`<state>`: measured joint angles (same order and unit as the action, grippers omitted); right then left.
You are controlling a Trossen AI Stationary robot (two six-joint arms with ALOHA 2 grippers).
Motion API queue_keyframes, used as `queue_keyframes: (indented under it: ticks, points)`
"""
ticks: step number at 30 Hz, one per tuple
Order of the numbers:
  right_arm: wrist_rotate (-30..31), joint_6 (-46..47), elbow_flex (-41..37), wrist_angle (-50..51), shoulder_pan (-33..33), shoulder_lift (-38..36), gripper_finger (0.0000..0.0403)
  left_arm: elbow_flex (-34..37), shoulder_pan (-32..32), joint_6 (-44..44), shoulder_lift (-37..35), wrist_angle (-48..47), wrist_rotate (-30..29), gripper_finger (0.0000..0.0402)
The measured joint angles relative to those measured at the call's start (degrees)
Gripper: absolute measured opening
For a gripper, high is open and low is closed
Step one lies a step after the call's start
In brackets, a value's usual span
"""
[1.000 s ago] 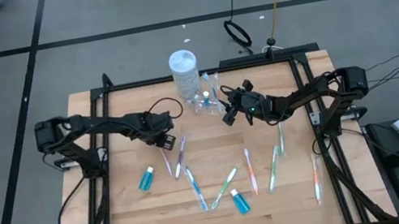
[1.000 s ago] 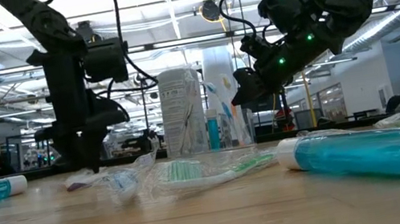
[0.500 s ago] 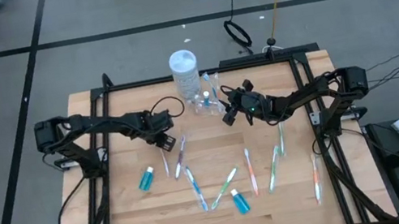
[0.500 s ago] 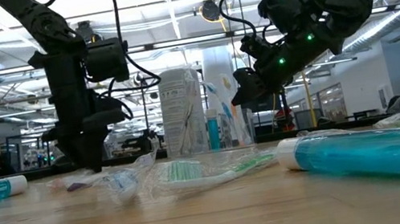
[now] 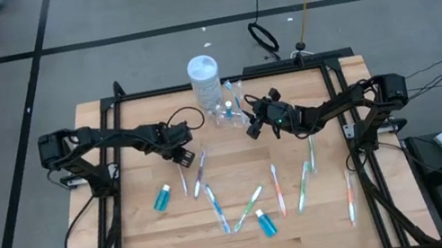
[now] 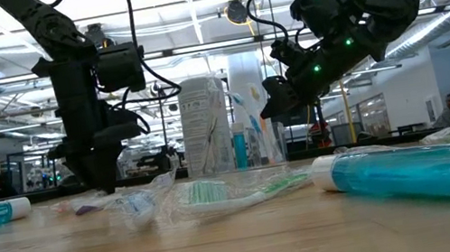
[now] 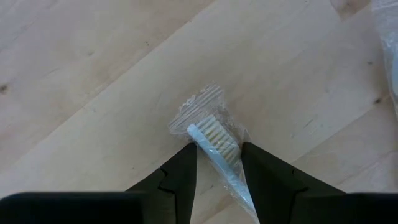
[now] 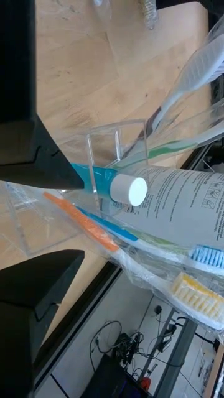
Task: Pick & Place toothbrushing station
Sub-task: Put the orange toothbrush into the transparent organizer
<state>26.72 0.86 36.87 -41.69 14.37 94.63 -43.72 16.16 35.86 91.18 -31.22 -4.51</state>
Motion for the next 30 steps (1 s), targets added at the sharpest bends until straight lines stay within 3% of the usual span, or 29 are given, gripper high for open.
queue_keyframes:
  ticks: [8, 20, 30]
  points:
    - [0.0, 0.01, -0.01, 0.0, 0.0, 0.0, 0.016, 0.0, 0.0, -0.19, 0.0, -0.01, 0.07, 0.0134]
    - [0.02, 0.01, -0.01, 0.0, 0.0, 0.0, 0.016, 0.11, 0.04, -6.76, 0.0, 3.95, 0.28, 0.0049]
    - [0.0, 0.01, -0.01, 0.02, 0.0, 0.0, 0.016, -2.51, -0.54, -10.68, 0.27, 8.15, 0.65, 0.004]
